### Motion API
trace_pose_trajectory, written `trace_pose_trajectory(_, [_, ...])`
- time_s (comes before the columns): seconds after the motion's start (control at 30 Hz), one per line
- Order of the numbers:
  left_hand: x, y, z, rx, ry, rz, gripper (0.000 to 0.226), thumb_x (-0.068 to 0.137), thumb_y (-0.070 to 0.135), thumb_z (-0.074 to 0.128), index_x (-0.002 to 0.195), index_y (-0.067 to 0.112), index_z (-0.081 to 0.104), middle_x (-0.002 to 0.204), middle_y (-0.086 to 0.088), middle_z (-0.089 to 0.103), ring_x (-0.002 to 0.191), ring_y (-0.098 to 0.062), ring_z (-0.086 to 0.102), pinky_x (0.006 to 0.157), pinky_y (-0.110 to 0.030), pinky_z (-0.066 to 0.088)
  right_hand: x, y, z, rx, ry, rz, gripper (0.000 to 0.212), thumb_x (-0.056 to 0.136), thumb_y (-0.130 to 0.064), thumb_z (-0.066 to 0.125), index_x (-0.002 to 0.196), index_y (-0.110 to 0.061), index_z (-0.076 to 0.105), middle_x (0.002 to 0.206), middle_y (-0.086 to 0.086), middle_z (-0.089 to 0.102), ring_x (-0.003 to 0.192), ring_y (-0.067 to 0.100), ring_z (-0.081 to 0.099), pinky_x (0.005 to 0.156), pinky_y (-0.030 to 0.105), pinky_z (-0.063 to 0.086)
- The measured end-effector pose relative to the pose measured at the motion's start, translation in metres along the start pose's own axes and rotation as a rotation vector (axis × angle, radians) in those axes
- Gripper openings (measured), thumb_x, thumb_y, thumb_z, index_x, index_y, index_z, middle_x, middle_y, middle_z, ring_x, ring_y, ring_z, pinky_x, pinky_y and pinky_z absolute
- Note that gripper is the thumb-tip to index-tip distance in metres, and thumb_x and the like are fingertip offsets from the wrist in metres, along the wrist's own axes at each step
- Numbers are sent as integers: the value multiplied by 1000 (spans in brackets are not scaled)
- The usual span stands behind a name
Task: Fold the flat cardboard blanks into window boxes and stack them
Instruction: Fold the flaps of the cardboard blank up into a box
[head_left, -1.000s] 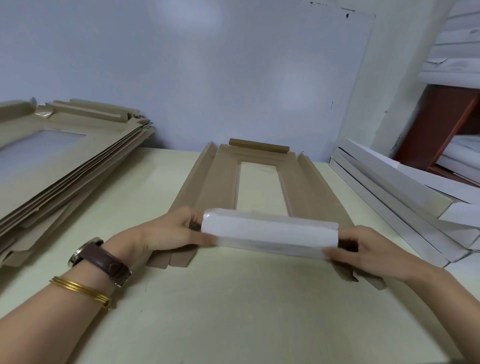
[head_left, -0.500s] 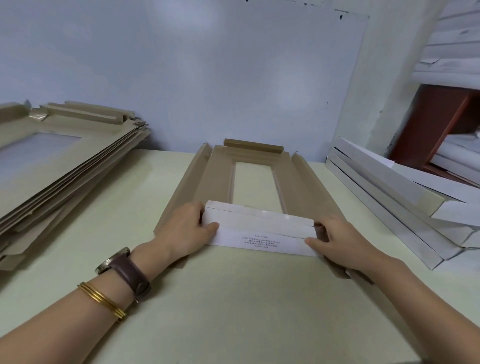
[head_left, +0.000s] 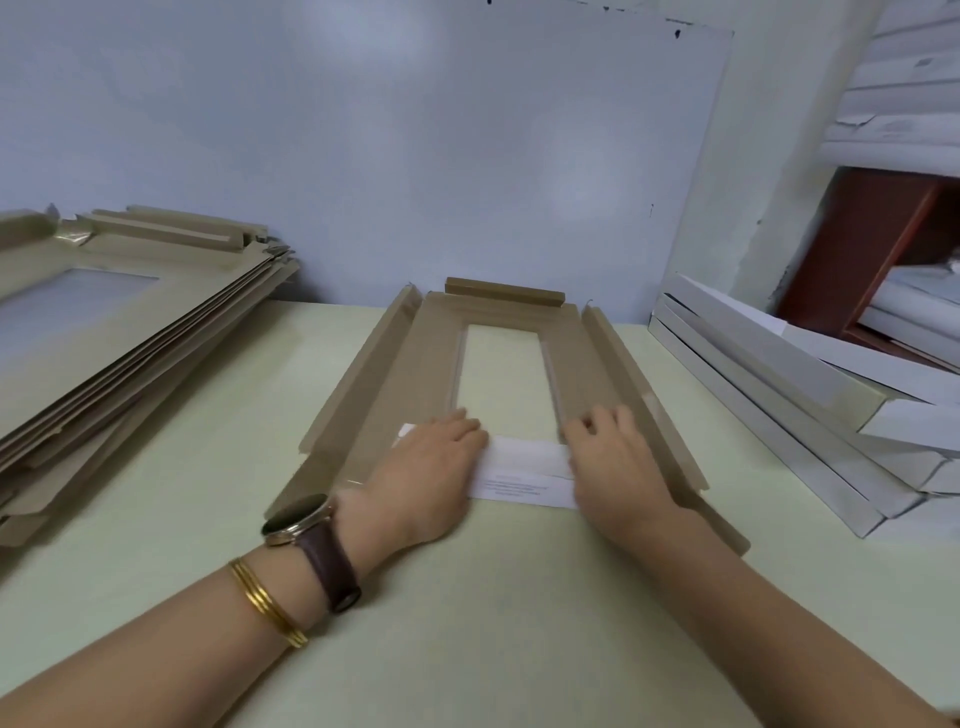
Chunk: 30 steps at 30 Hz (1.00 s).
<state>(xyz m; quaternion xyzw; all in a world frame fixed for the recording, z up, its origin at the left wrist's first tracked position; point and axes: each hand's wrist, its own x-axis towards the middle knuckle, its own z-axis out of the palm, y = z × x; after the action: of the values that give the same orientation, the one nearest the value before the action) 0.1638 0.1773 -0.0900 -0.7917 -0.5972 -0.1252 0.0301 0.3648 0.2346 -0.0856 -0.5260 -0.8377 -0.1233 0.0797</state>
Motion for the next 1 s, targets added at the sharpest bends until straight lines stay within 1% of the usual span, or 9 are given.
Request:
trace_pose_trajectory(0.1, [10,16,8,-36,-82,25,47,100,22,35,145,9,32,150,-8,33,142,-19,23,115,-34,19,-6,-16,4,125,-40,-109,42,98,-17,36,139,-16,41,142,9,39,128,27,34,104,37,33])
trace_pose_trajectory(0.17, [13,20,13,-29,-166,-9,53,104,30,23,153,10,15,160,-3,15,148,-17,9,119,-36,9,-11,-25,8,263,-110,-164,49,104,-29,25,151,-14,26,160,3,21,147,19,14,118,36,19])
trace_pose_trajectory(0.2, [14,20,15,-14,-206,-14,54,105,31,19,155,13,8,162,-1,8,149,-17,3,119,-36,5,-13,-28,9,334,-153,-167,53,105,-34,22,154,-14,19,162,-1,12,149,13,3,121,34,10])
trace_pose_trajectory(0.27, [13,20,17,-9,-263,-14,55,105,32,15,155,17,-1,162,1,-2,149,-15,-4,119,-34,0,-16,-31,10,446,-229,-143,60,104,-44,19,155,-15,10,163,-6,4,148,5,-6,118,25,-5])
trace_pose_trajectory(0.3, [13,19,17,-13,-283,-21,55,104,33,14,154,18,-4,162,2,-5,149,-15,-6,119,-33,-2,-17,-31,11,462,-262,-142,64,103,-48,18,156,-14,6,163,-7,1,148,4,-8,115,22,-8])
trace_pose_trajectory(0.4, [11,17,17,-8,-321,-38,57,104,38,13,154,18,-8,162,2,-10,148,-13,-11,120,-32,-4,-19,-27,11,439,-355,-163,72,99,-57,14,155,-14,-2,163,-6,-6,147,3,-13,119,26,-8])
trace_pose_trajectory(0.57, [7,6,12,-30,-370,-113,65,102,49,11,153,15,-9,161,2,-14,147,-10,-13,118,-28,-6,-19,-19,9,376,-415,-173,81,93,-66,7,155,-14,-4,163,-6,-10,146,3,-14,118,27,-8])
trace_pose_trajectory(0.77, [-5,-19,0,35,-418,-213,71,100,54,9,152,11,-12,161,-2,-15,147,-13,-15,120,-33,-6,-18,-8,5,249,-456,-201,67,100,-54,7,154,-18,-10,162,-8,-15,145,1,-17,121,32,-10])
trace_pose_trajectory(1.0, [-14,-22,-3,-10,-400,-274,72,100,55,9,152,11,-14,160,-2,-18,146,-12,-17,119,-29,-9,-20,6,0,175,-458,-142,61,104,-46,9,155,-19,-9,162,-10,-13,145,-1,-15,120,36,-11])
